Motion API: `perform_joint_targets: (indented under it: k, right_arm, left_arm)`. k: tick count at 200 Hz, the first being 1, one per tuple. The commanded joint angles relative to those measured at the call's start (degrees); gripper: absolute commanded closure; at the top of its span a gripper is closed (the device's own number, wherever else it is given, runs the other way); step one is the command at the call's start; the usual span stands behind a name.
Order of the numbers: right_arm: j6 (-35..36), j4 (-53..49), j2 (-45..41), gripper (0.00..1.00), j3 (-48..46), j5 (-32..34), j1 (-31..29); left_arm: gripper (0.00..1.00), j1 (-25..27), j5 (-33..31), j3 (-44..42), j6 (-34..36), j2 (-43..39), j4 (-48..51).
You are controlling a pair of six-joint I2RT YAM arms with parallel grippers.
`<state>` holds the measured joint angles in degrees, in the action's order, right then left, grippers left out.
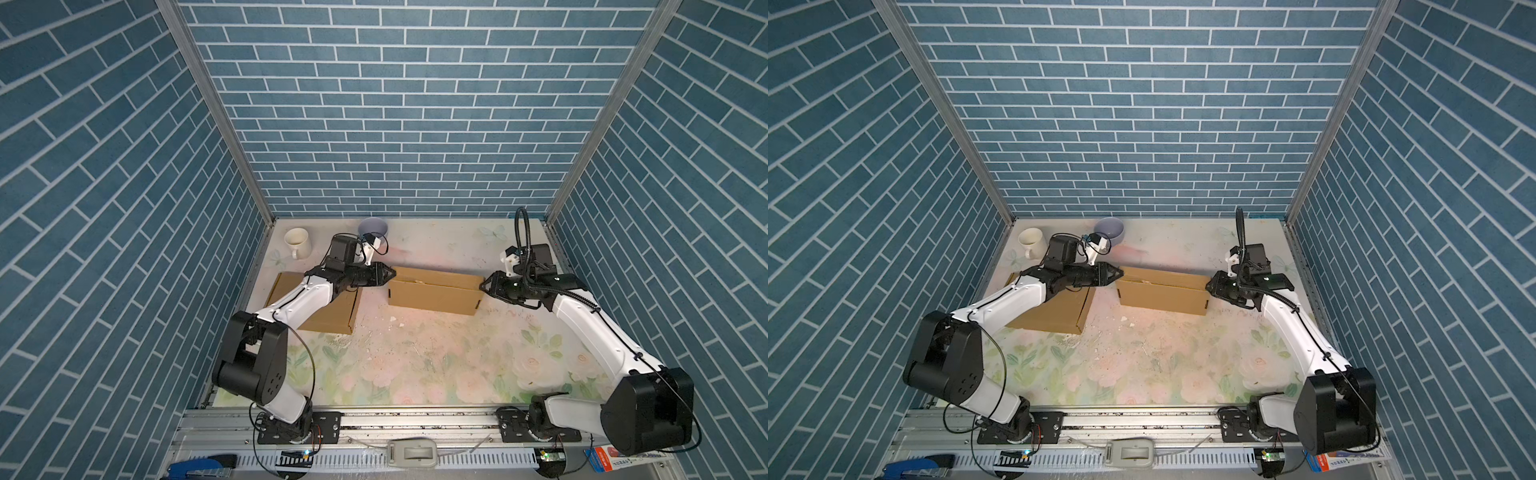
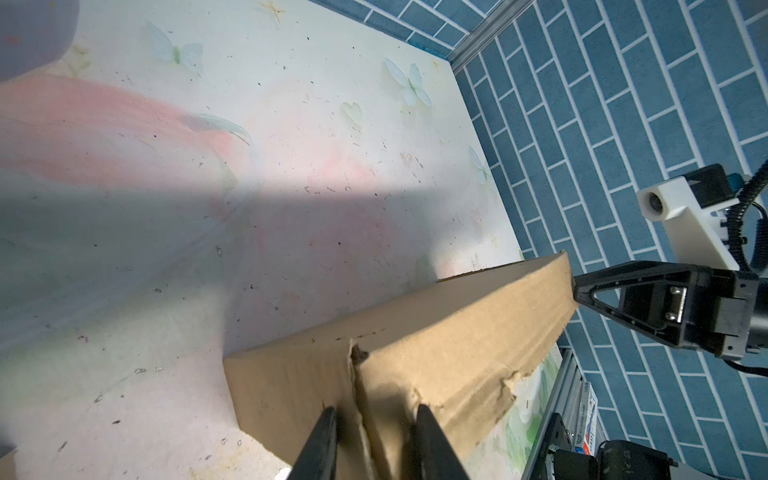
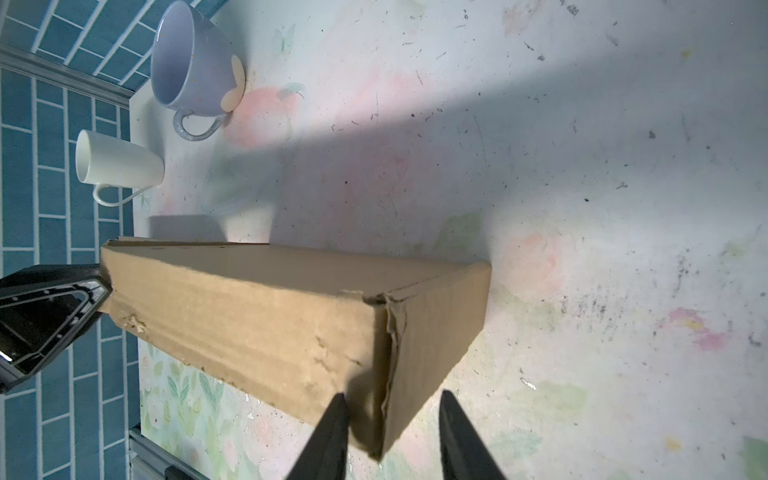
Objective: Fold the paper box
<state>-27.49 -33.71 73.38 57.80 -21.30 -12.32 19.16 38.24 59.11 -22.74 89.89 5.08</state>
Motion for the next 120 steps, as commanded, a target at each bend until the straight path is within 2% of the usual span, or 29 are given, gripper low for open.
perform_joint_targets:
  k: [1,29,38,52,93,120]
  right_arm:
    - [1.89,-4.56,1.73,0.58,1.50,3.16,0.10]
    - [-0.59,-2.02,0.80,0.44,2.88,-2.98,0.10]
    - [-1.06,-1.84,0.80,0.37,3.48,-3.84,0.02]
    - [-1.42,-1.84,1.18,0.33,4.07,-4.12,-0.04]
    - [-0.85,-0.80,1.86,0.39,2.23,-4.50,0.01]
    - [-2.81,3.09,2.85,0.51,0.88,-8.26,-0.04]
  left_arm:
    - [0.68,0.12,-2.83,-2.69,-0.06,0.87,4.76]
    - [0.68,0.27,-3.04,-3.03,-0.25,0.39,4.53]
    - [0.67,0.27,-3.08,-3.03,-0.36,0.24,4.44]
    - [0.67,0.35,-3.04,-3.12,-0.53,0.12,4.33]
    - [0.62,0.44,-2.67,-3.38,-0.99,-0.19,3.77]
    - [0.62,0.57,-1.49,-3.04,-2.24,0.84,2.12]
